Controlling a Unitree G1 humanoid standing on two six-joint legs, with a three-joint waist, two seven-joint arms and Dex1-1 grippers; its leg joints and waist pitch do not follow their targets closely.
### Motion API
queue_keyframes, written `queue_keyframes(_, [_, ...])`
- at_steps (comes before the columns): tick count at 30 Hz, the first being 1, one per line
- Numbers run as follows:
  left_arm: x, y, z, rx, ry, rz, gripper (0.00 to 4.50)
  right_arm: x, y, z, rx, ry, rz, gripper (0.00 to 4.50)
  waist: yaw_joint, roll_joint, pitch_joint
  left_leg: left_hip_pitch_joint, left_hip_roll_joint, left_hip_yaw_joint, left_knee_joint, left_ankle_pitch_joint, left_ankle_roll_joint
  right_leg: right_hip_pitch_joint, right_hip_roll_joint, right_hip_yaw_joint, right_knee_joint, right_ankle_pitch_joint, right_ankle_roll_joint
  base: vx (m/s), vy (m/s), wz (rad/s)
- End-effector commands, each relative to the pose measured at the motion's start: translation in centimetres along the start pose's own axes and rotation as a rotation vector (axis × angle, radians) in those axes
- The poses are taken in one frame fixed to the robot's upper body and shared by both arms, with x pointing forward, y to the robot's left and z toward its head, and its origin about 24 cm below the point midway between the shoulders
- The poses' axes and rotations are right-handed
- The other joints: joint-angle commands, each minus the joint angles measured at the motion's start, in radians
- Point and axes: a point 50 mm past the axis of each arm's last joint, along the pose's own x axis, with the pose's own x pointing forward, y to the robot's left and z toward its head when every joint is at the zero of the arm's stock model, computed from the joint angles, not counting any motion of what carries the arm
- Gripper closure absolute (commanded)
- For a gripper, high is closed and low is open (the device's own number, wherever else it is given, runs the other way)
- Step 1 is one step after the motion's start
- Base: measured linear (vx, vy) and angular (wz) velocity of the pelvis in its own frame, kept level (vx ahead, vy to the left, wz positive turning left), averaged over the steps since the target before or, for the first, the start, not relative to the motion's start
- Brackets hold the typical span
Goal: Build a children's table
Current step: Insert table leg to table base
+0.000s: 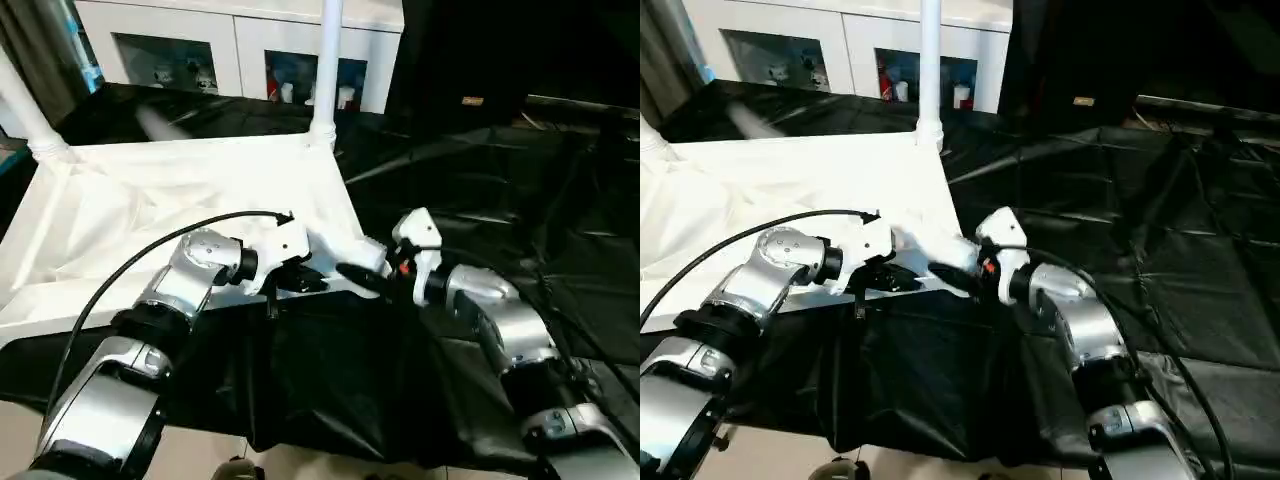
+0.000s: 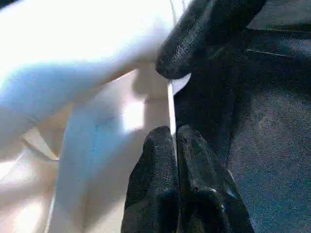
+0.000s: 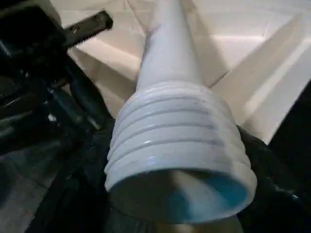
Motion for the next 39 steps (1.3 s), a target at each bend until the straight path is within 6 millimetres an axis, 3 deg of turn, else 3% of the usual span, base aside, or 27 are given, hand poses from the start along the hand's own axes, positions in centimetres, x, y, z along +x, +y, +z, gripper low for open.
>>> queue_keyframes(1, [-0.2, 0.5, 2.2, 0.084, -0.089, 0.007, 4.50, -0.2, 0.3, 0.3, -0.019, 0.009, 0.018, 1.70, -0.001, 0.008, -0.083, 0.026, 0.022, -0.007, -0.055, -0.200, 0.018, 0.057, -0.041, 0.030, -0.044, -0.035, -0.259, 0.000, 0.000, 0.00])
queue_keyframes(16, [-1.0, 1.0, 2.6, 0.098, -0.153, 0.104, 4.50, -0.5, -0.3, 1.1, -0.017, -0.025, -0.016, 1.75, -0.002, 0.003, -0.083, 0.024, 0.021, -0.008, -0.051, -0.204, 0.018, 0.058, -0.044, 0.030, -0.044, -0.077, -0.249, 0.000, 0.000, 0.00])
queue_keyframes(17, [-1.2, 1.1, 2.7, 0.081, -0.169, 0.116, 4.05, -0.5, -0.3, 1.3, -0.014, -0.034, -0.021, 1.75, -0.002, 0.005, -0.083, 0.024, 0.021, -0.008, -0.051, -0.206, 0.018, 0.057, -0.044, 0.030, -0.045, -0.081, -0.249, 0.000, 0.000, 0.00])
queue_keyframes(19, [-2.1, 1.0, 2.9, -0.012, -0.245, 0.112, 3.93, -0.6, -0.6, 1.6, 0.005, -0.064, -0.052, 1.75, -0.001, 0.006, -0.085, 0.024, 0.023, -0.008, -0.049, -0.190, 0.013, 0.060, -0.048, 0.031, -0.034, -0.048, -0.271, 0.000, 0.000, 0.00])
queue_keyframes(20, [-2.3, 1.0, 3.0, -0.037, -0.271, 0.114, 3.87, -0.6, -0.7, 1.6, 0.009, -0.070, -0.061, 1.75, 0.001, 0.015, -0.085, 0.025, 0.021, -0.008, -0.049, -0.192, 0.011, 0.057, -0.044, 0.029, -0.037, -0.045, -0.280, 0.000, 0.000, 0.00])
queue_keyframes(22, [-3.7, 0.6, 3.3, -0.184, -0.387, 0.106, 3.57, -0.8, -0.9, 1.6, 0.031, -0.096, -0.091, 1.75, -0.002, 0.016, -0.083, 0.025, 0.023, -0.008, -0.050, -0.198, 0.002, 0.056, -0.043, 0.029, -0.033, -0.031, -0.295, 0.000, 0.000, 0.00])
queue_keyframes(23, [-4.2, 0.2, 2.9, -0.232, -0.378, 0.080, 3.49, -0.8, -0.9, 1.5, 0.036, -0.103, -0.102, 1.75, -0.005, 0.011, -0.082, 0.025, 0.021, -0.006, -0.050, -0.216, 0.002, 0.057, -0.041, 0.028, -0.035, -0.048, -0.294, 0.000, 0.000, 0.00])
queue_keyframes(26, [-4.6, -0.2, 2.2, -0.304, -0.382, 0.078, 3.27, -0.8, -0.8, 1.6, 0.047, -0.118, -0.102, 1.76, -0.015, 0.016, -0.077, 0.027, 0.017, -0.007, -0.054, -0.263, -0.006, 0.053, -0.036, 0.030, -0.050, -0.161, -0.251, 0.000, 0.000, 0.00])
queue_keyframes(29, [-4.9, 0.7, 1.5, -0.444, -0.429, 0.203, 3.07, -0.7, -0.7, 1.8, 0.051, -0.136, -0.101, 1.76, -0.020, 0.019, -0.077, 0.030, 0.017, -0.010, -0.055, -0.294, -0.022, 0.050, -0.035, 0.030, -0.054, -0.193, -0.237, 0.000, 0.000, 0.00])
queue_keyframes(35, [-4.9, 2.5, 1.1, -0.838, -0.572, 0.483, 2.66, -0.6, -0.6, 2.7, 0.059, -0.189, -0.113, 1.76, -0.025, 0.019, -0.078, 0.028, 0.015, -0.013, -0.050, -0.312, -0.024, 0.051, -0.032, 0.028, -0.051, -0.186, -0.235, 0.000, 0.000, 0.00])
queue_keyframes(37, [-4.8, 2.7, 1.1, -0.879, -0.603, 0.498, 2.40, -0.6, -0.6, 2.9, 0.059, -0.198, -0.115, 1.76, -0.024, 0.017, -0.078, 0.026, 0.012, -0.013, -0.048, -0.302, -0.015, 0.052, -0.032, 0.028, -0.055, -0.179, -0.236, 0.000, 0.000, 0.00])
queue_keyframes(39, [-4.4, 2.9, 2.3, -0.957, -0.753, 0.478, 2.24, -0.5, -0.5, 3.2, 0.057, -0.211, -0.116, 1.76, -0.023, 0.016, -0.080, 0.021, 0.011, -0.014, -0.047, -0.267, -0.005, 0.057, -0.033, 0.027, -0.055, -0.158, -0.233, 0.000, 0.000, 0.00])
